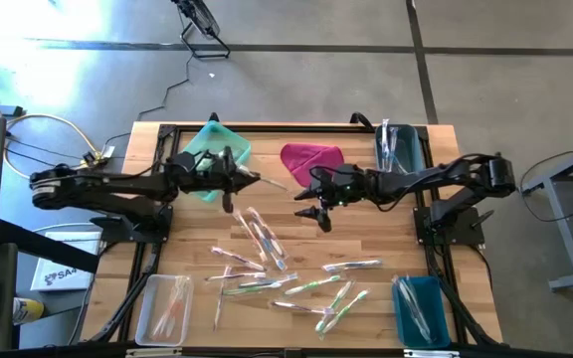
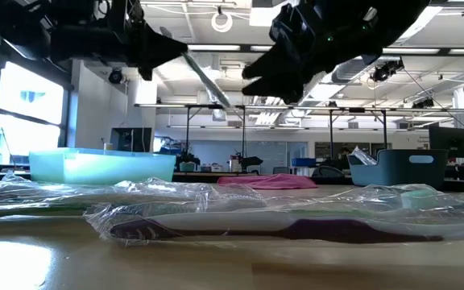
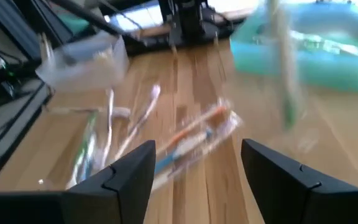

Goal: Pick & Place Toothbrushes
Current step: Put the green toothbrush to the green bin

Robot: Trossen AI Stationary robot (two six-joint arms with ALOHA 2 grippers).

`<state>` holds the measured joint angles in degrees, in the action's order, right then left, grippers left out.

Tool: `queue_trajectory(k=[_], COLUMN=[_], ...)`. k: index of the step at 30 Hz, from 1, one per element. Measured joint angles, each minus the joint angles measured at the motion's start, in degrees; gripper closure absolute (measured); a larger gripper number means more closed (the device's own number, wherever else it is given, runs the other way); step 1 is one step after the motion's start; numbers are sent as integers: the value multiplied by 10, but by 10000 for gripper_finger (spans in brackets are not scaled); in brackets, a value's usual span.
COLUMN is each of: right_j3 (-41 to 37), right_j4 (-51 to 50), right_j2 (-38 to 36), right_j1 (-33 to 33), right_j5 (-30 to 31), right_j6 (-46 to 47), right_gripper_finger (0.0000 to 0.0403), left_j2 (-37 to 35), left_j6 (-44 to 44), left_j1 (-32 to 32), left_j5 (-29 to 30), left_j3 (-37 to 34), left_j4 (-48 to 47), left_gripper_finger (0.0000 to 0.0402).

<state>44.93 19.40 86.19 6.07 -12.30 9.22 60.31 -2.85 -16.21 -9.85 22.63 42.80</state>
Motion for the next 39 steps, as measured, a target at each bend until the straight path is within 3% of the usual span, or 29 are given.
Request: queue_trajectory(k=[3, 7, 12, 15, 23, 29, 39], right_j3=[0, 0, 0, 0, 0, 0, 0], right_j4=[6, 5, 9, 8, 6, 5, 5], right_j2=[4, 8, 7, 7, 7, 7, 7], right_j1=[0, 0, 0, 0, 0, 0, 0], right_j5=[8, 34, 74, 83, 83, 83, 83], right_j6=[0, -1, -4, -4, -4, -4, -4], right_gripper_finger=[172, 172, 172, 173, 173, 173, 173], left_j2=[-44, -85, -85, -76, -68, -68, -52], left_j6=[0, 7, 12, 11, -18, -78, -183], left_j1=[0, 0, 0, 0, 0, 0, 0], left_j5=[52, 130, 226, 248, 297, 364, 394], left_j3=[18, 96, 220, 279, 352, 359, 359], left_j4=[-113, -323, -550, -636, -786, -885, -1000], left_gripper_finger=[380, 380, 380, 380, 380, 380, 380])
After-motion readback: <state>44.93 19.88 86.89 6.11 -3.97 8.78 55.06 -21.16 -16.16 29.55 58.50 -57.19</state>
